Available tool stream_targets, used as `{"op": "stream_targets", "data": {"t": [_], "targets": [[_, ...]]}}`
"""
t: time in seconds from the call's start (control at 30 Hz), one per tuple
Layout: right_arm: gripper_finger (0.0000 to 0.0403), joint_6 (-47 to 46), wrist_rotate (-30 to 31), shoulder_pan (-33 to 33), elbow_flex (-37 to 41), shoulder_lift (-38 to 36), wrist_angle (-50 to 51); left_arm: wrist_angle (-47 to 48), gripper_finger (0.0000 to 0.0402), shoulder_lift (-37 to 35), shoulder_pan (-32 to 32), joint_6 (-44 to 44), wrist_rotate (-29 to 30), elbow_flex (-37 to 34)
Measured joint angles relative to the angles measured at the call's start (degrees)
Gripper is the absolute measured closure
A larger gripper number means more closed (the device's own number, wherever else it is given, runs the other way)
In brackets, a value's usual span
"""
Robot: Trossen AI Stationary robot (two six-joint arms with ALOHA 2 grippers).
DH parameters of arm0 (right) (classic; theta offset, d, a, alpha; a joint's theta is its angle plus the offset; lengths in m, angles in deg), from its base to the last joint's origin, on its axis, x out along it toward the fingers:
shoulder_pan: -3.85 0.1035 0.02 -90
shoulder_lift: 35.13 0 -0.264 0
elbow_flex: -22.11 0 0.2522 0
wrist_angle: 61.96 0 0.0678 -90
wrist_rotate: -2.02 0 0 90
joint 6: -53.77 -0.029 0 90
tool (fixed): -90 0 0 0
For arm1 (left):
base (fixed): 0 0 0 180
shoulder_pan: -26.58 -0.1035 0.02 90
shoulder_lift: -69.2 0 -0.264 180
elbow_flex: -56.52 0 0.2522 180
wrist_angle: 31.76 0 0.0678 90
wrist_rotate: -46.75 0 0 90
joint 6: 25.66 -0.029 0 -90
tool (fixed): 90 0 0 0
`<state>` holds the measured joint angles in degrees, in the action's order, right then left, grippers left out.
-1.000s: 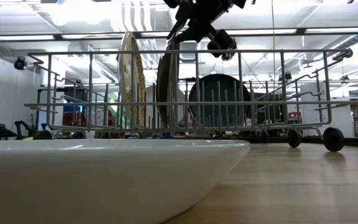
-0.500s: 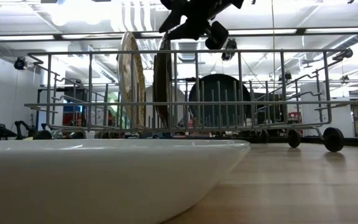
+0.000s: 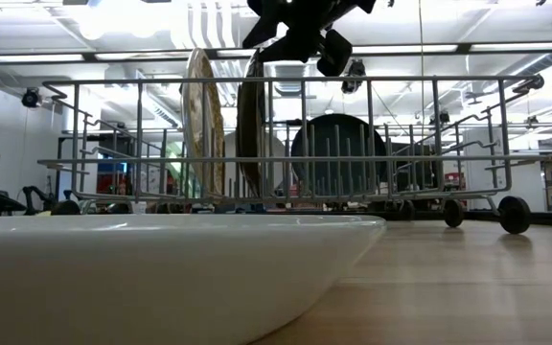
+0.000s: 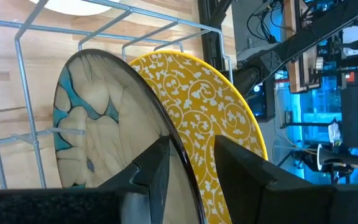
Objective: Sort dishes
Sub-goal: Put the brown plate into the dish rack
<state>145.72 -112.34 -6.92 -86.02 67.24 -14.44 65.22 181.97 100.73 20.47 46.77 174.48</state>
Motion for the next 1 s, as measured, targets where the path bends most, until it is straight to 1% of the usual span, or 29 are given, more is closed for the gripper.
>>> {"op": "stream_targets", "data": {"t": [0.23,0.63,1.0], "targets": [[0.0280,0.1,0.0,0.0,0.0,0.0,0.0,0.0,0.0401,0.0,0.0,0.0,0.0,0.0],[0.0316,1.1,0.3,0.0,0.0,0.0,0.3,0.1,0.0401,0.0,0.0,0.0,0.0,0.0],[0.0335,1.1,0.4,0.0,0.0,0.0,0.4,0.0,0.0401,0.0,0.0,0.0,0.0,0.0]]}}
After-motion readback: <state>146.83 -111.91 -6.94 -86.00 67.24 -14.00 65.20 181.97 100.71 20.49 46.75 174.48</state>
